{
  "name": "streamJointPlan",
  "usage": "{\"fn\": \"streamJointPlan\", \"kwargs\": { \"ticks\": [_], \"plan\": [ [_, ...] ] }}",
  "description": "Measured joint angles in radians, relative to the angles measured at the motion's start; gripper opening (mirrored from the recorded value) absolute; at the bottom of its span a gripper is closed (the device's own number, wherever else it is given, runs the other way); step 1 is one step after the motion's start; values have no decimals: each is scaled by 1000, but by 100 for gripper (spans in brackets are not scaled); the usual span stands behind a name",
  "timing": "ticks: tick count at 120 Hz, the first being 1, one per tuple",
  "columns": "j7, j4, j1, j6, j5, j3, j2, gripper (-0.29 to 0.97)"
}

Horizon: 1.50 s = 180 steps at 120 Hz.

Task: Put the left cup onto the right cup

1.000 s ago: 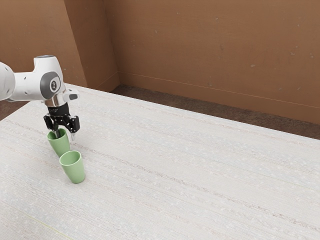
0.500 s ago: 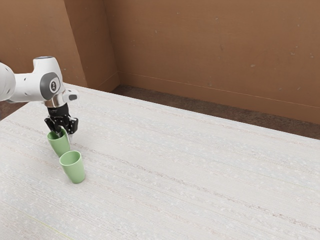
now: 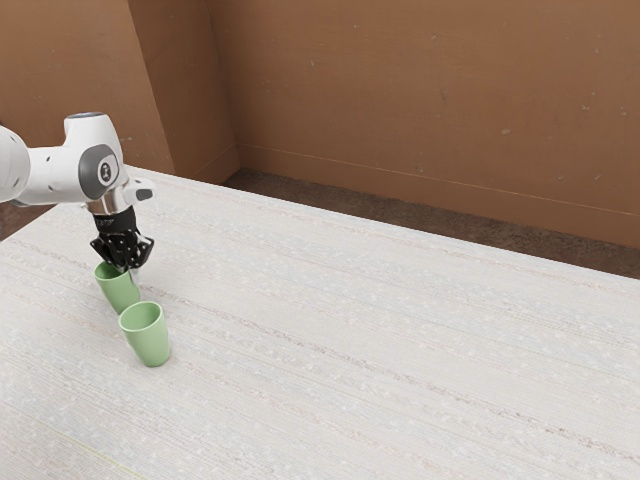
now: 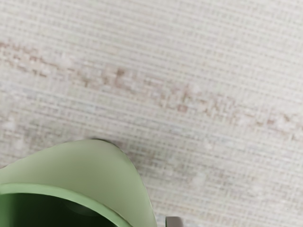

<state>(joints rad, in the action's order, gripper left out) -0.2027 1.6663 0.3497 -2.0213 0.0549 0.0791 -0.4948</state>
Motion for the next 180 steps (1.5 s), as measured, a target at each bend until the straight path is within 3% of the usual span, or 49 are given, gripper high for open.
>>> {"fn": "streamJointPlan", "kwargs": {
  "ticks": [80, 129, 180],
  "plan": [
    [8, 13, 1, -7, -3, 1, 35, -11],
    [18, 99, -43, -3, -32, 8, 173, -11],
    [53, 228, -106, 25, -111, -2, 363, -11]
  ]
}}
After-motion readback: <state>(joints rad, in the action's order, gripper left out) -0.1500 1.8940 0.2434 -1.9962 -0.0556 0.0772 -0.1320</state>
